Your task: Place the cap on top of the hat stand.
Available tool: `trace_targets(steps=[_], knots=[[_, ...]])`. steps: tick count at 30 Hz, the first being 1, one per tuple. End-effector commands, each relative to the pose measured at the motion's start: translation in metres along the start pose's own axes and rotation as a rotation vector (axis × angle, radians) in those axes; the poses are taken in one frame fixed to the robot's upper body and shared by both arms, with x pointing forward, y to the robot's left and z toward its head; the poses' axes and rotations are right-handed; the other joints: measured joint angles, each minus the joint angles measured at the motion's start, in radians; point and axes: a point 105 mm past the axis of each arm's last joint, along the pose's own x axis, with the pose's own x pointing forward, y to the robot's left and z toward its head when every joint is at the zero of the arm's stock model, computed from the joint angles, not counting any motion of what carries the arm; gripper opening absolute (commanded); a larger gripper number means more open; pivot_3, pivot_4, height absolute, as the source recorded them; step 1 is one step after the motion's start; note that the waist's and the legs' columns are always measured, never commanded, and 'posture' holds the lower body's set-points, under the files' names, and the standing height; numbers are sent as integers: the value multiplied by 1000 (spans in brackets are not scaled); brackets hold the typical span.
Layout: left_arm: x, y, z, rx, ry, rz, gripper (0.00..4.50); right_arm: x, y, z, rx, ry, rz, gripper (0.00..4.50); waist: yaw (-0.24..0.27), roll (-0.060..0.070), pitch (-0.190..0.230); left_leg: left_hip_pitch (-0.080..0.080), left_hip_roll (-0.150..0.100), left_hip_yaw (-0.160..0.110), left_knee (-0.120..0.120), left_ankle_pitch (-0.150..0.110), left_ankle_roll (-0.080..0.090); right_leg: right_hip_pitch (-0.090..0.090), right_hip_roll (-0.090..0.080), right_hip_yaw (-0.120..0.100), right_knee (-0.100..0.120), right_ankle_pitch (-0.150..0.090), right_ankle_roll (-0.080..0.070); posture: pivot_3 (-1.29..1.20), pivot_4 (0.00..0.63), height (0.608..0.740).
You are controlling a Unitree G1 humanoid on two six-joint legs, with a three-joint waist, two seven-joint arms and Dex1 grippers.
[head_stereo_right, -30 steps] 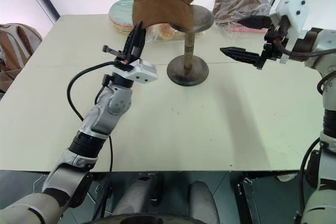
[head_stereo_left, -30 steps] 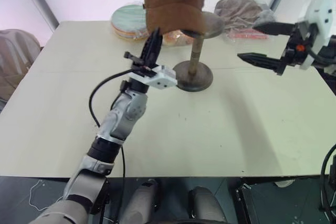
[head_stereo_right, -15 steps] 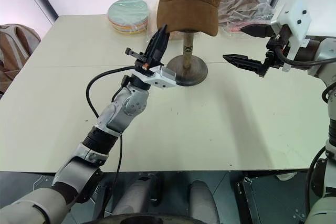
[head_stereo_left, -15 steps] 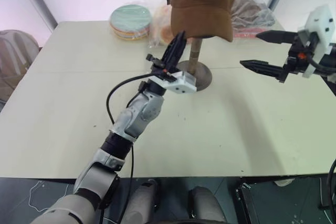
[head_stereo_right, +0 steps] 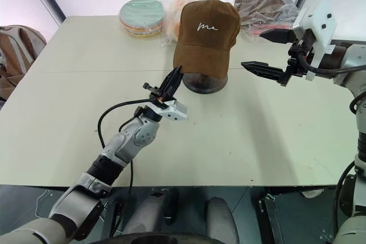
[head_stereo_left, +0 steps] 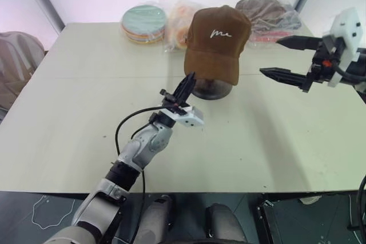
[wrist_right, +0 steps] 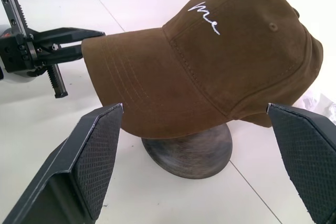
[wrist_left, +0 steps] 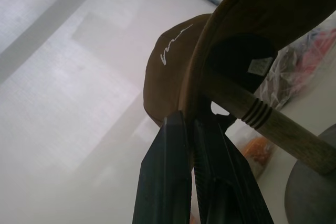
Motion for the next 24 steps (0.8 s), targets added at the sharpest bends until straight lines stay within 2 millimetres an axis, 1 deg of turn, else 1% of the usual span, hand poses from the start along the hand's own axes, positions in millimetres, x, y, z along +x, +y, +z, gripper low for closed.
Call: trace_targets(steps=[1, 4, 6, 7, 8, 11, 13, 14, 15, 16, 19, 24], knots=[[-1, -4, 7, -55, -23, -13, 61, -5, -4, 17, -62, -31, -20, 4500, 0, 0, 0, 0, 0, 0, 0, 0, 0, 0, 0, 0, 0, 0, 0, 0, 150, 740], [-1, -7, 8, -82, -24, -31, 61, -5, -5, 18, -67, -31, -19, 4500, 1, 0, 0, 0, 0, 0, 0, 0, 0, 0, 0, 0, 0, 0, 0, 0, 150, 740], [-2, -10, 8, -101, -25, -48, 679, -5, -5, 18, -69, -31, -18, 4500, 0, 0, 0, 0, 0, 0, 0, 0, 0, 0, 0, 0, 0, 0, 0, 0, 150, 740], [-3, -12, 8, -107, -23, -60, 868, -5, -5, 18, -71, -31, -18, 4500, 0, 0, 0, 0, 0, 0, 0, 0, 0, 0, 0, 0, 0, 0, 0, 0, 150, 740], [-4, -15, 7, -111, -17, -78, 1234, -5, -6, 18, -71, -31, -18, 4500, 0, 0, 0, 0, 0, 0, 0, 0, 0, 0, 0, 0, 0, 0, 0, 0, 150, 740], [-6, -21, 4, -133, 3, -113, 2663, -4, -5, 18, -73, -31, -18, 4500, -1, 0, 0, 0, 0, 0, 0, 0, 0, 0, 0, 0, 0, 0, 0, 0, 150, 740], [-8, -25, 3, -159, 16, -145, 3533, -4, -5, 18, -72, -32, -18, 4500, -1, 0, 0, 0, 0, 0, 0, 0, 0, 0, 0, 0, 0, 0, 0, 0, 150, 740], [-10, -29, 3, -189, 22, -173, 4167, -3, -5, 18, -72, -32, -17, 4500, -1, 0, 0, 0, 0, 0, 0, 0, 0, 0, 0, 0, 0, 0, 0, 0, 150, 740], [-12, -34, 4, -217, 24, -209, 4452, -3, -5, 18, -72, -32, -18, 4500, -1, 0, 0, 0, 0, 0, 0, 0, 0, 0, 0, 0, 0, 0, 0, 0, 150, 740], [-14, -39, 5, -249, 32, -245, 4452, -3, -5, 18, -72, -33, -18, 4500, -1, 0, 0, 0, 0, 0, 0, 0, 0, 0, 0, 0, 0, 0, 0, 0, 150, 740], [-19, -43, 7, -341, 41, -311, 4452, -3, -5, 18, -72, -35, -17, 4500, -2, 0, 0, 0, 0, 0, 0, 0, 0, 0, 0, 0, 0, 0, 0, 0, 150, 740], [-27, -34, 10, -501, 64, -407, 4452, -2, -5, 17, -74, -36, -17, 4500, -3, 0, 0, 0, 0, 0, 0, 0, 0, 0, 0, 0, 0, 0, 0, 0, 150, 740]])
